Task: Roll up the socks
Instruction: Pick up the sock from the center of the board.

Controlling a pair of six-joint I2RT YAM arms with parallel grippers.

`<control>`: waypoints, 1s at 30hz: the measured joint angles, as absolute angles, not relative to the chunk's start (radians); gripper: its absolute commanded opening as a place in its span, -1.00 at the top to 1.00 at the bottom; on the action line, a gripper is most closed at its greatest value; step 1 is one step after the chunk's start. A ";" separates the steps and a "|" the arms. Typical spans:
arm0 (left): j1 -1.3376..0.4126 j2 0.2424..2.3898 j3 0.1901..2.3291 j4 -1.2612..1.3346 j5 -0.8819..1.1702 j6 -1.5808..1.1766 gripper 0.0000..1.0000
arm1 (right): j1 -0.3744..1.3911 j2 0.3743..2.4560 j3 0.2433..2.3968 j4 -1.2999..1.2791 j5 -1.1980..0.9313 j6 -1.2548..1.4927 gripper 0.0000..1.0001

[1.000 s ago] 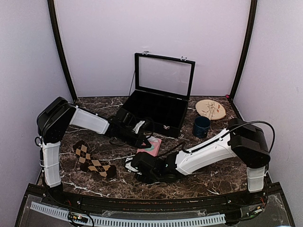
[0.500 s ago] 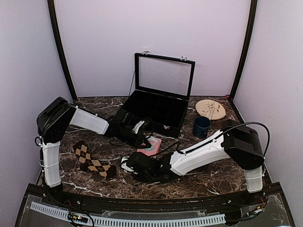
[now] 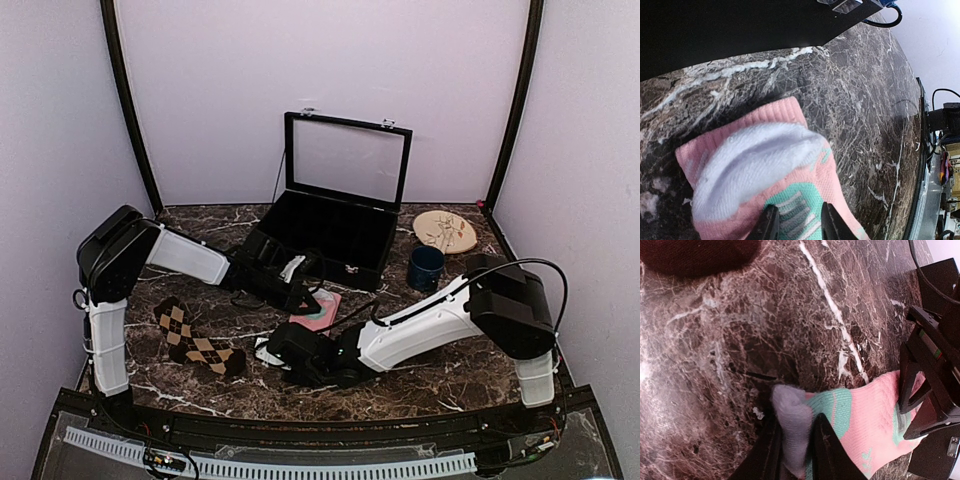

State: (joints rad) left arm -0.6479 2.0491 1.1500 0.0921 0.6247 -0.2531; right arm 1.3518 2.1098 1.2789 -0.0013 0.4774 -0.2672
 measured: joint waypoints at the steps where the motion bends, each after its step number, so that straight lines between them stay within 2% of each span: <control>1: -0.648 2.047 1.148 0.094 0.627 -0.255 0.31 | 1.351 2.110 1.279 -0.002 0.471 -0.263 0.65; 7: -0.647 2.027 1.131 0.096 0.615 -0.267 0.24 | 1.340 2.107 1.276 -0.001 0.440 -0.247 0.77; 22: -0.583 1.938 1.061 0.046 0.591 -0.303 0.02 | 1.313 2.069 1.236 0.007 0.348 -0.188 0.80; 25: -0.580 1.930 1.061 0.028 0.587 -0.304 -0.10 | 1.308 2.068 1.236 0.006 0.333 -0.178 0.80; 26: -0.580 1.927 1.061 0.024 0.586 -0.305 -0.48 | 1.308 2.068 1.236 0.006 0.330 -0.175 0.80; 27: -0.580 1.922 1.061 0.019 0.584 -0.309 -0.55 | 1.308 2.067 1.236 0.006 0.325 -0.173 0.80; 30: -0.580 1.896 1.056 0.007 0.591 -0.318 -0.58 | 1.306 2.066 1.236 0.004 0.312 -0.167 0.80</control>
